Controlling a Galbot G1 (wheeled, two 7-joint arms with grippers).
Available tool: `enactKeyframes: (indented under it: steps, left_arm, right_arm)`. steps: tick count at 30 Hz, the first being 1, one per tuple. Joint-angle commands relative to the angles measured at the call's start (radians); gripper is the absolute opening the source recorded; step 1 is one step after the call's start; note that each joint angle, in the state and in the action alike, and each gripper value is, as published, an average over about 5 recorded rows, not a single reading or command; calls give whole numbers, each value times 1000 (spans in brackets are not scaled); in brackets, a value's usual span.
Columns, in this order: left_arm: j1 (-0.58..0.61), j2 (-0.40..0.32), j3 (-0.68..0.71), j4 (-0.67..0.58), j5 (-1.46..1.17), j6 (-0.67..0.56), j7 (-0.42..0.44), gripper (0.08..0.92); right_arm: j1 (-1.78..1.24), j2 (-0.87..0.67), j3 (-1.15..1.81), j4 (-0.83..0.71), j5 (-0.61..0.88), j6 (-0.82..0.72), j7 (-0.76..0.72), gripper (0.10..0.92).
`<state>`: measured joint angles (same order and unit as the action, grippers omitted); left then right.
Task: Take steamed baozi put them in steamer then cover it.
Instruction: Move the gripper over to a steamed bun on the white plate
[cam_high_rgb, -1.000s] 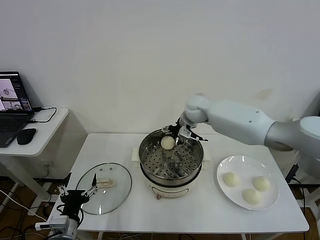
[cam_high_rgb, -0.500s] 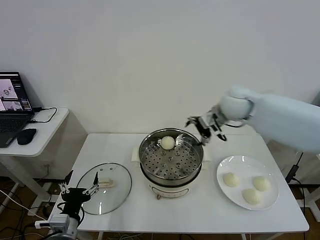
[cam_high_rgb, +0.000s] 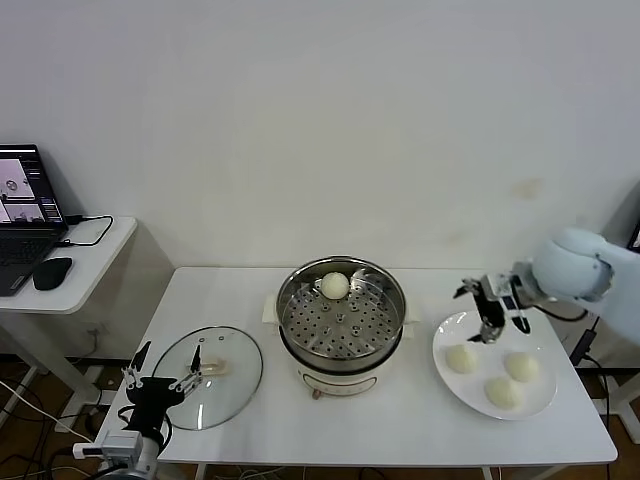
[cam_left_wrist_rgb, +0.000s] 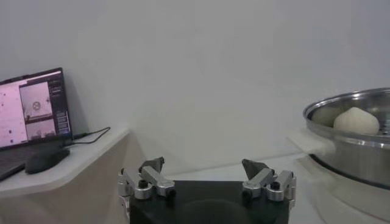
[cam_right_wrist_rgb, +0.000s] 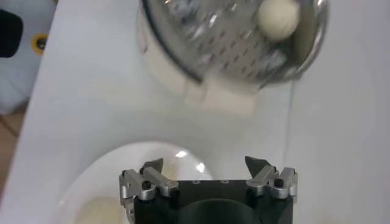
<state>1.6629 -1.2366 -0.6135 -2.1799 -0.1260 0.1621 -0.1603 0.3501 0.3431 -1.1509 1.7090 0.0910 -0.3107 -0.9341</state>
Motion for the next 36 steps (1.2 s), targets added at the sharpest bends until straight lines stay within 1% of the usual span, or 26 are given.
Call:
enactKeyframes:
  steps: [1, 8, 13, 17, 27, 36]
  left_arm:
    - [0, 0, -1, 3, 1, 0, 0, 823]
    - [-4, -2, -12, 19, 0, 1, 0, 823]
    - [-5, -3, -19, 33, -1, 0, 0, 823]
    - [-5, -2, -26, 32, -2, 0, 1, 823]
    - [-8, -3, -27, 39, -1, -1, 1, 823]
    - [-7, -4, -26, 34, 0, -1, 1, 823]
  right_arm:
    - [-235, -69, 146, -21, -103, -22, -10, 823]
    - [-433, 26, 288, -154, -172, 2, -6, 822]
    - [-474, 93, 327, -250, -196, 20, -2, 823]
    - [-486, 134, 334, -295, -196, 30, 1, 823]
    - [-489, 209, 350, -351, -178, 31, 27, 823]
    - [-493, 240, 360, -361, -166, 25, 32, 804]
